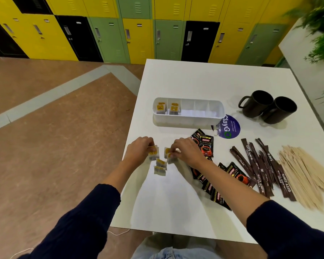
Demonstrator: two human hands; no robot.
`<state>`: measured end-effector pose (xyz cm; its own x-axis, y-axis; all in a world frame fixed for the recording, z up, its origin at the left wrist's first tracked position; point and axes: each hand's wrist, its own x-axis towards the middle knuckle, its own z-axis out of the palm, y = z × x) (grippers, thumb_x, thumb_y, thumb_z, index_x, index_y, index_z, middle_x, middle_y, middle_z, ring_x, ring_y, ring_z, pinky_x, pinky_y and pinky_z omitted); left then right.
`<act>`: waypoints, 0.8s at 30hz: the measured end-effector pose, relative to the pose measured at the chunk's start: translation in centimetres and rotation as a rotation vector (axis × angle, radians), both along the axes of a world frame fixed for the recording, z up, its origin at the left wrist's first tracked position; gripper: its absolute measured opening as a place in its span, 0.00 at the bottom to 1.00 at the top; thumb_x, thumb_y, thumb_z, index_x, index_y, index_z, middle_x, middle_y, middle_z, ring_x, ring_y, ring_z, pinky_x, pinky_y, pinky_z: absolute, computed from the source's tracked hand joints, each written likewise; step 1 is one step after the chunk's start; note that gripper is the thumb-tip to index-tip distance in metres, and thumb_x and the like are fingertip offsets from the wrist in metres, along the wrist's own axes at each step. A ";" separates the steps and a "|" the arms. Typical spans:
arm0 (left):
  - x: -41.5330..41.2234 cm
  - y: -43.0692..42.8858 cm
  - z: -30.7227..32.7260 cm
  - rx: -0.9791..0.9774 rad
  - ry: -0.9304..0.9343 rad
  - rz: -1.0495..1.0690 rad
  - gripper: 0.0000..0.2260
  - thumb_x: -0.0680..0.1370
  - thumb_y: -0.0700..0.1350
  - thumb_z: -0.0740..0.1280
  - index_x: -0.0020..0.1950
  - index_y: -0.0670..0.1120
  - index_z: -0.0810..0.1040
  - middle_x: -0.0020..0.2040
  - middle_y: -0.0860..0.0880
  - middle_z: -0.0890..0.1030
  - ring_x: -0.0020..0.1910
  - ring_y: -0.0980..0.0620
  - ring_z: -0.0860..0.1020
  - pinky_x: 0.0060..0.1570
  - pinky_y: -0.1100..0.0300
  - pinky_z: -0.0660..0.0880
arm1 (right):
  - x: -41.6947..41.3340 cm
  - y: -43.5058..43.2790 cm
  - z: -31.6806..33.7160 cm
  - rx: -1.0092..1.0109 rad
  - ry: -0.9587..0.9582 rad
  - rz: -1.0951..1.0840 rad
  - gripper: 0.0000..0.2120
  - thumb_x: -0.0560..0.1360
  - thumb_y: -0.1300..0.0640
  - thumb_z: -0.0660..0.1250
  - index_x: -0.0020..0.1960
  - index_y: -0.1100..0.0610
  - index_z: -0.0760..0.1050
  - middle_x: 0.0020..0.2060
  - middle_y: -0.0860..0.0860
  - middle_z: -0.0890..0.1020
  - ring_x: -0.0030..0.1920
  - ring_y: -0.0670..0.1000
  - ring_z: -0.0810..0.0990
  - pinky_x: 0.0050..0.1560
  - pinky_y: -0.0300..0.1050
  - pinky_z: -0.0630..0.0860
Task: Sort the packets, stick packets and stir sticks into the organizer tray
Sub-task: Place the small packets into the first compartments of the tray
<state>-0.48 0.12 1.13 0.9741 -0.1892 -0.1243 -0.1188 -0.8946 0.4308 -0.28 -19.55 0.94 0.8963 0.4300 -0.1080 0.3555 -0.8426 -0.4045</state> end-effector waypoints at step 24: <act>12.9 0.5 6.8 -0.092 -0.233 -0.142 0.06 0.80 0.43 0.61 0.50 0.45 0.78 0.47 0.47 0.80 0.44 0.43 0.78 0.40 0.50 0.75 | 12.3 0.1 7.1 0.215 -0.228 -0.241 0.05 0.75 0.59 0.67 0.50 0.55 0.79 0.42 0.50 0.81 0.48 0.52 0.76 0.47 0.44 0.68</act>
